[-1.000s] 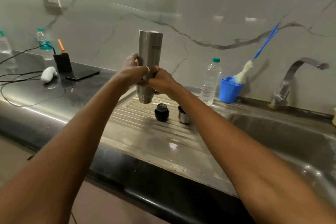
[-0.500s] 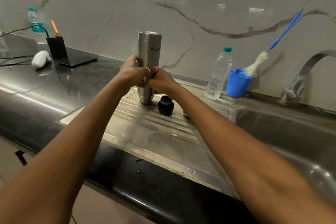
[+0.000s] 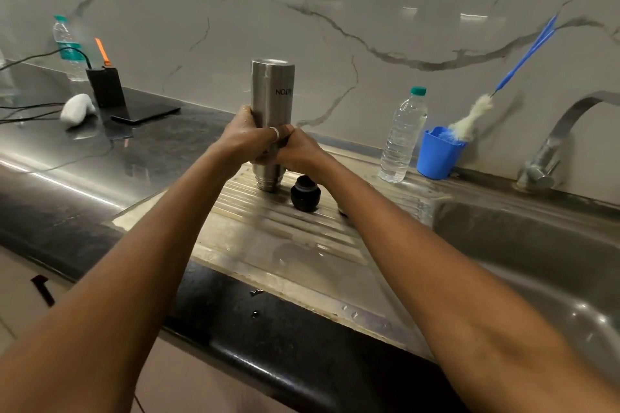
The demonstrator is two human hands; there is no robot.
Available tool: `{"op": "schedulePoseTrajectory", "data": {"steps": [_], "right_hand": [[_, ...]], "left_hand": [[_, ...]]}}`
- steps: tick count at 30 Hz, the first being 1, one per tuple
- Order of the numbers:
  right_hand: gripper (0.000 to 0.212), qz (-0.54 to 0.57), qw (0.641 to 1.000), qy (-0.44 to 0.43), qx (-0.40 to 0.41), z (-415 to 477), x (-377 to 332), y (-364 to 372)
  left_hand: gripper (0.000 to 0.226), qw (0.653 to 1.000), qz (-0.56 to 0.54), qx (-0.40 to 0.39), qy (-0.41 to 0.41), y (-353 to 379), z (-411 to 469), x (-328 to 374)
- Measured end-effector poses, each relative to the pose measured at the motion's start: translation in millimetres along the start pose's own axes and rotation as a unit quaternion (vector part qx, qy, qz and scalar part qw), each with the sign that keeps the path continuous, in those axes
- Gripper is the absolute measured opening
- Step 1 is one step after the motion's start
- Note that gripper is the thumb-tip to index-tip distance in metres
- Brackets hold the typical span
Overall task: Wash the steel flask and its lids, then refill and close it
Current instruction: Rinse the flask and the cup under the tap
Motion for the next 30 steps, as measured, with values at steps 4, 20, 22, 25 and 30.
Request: {"op": "schedulePoseTrajectory", "data": {"steps": [4, 20, 22, 25, 30], "right_hand": [[0.047, -0.009, 1.000, -0.002, -0.025, -12, 1, -16], [0.040, -0.289, 0.957, -0.029, -0.020, -81, 11, -42], [0.031, -0.257, 0.966, -0.034, 0.000, -85, 2, -50], [0.034, -0.197, 0.979, -0.031, 0.042, -91, -12, -81], [0.044, -0.113, 0.988, -0.007, 0.103, -121, -8, -167]], "left_hand": [[0.071, 1.000, -0.007, 0.000, 0.007, -2, -5, -1], [0.046, 0.974, 0.210, 0.056, -0.065, -25, -68, -35], [0.036, 0.966, 0.243, 0.066, -0.057, -27, -73, -29], [0.022, 0.960, 0.268, 0.075, -0.038, -21, -80, -15], [0.022, 0.969, 0.245, 0.039, 0.016, 38, -91, 25]]}}
Point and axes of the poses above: each hand's wrist, its own z-axis towards the middle knuckle, its own y-axis out of the palm, x = y × z, the point moved 9 cm from there along z, towards the middle knuckle, and after that the axes turned 12 degrees about x, right-handed, at the moved point
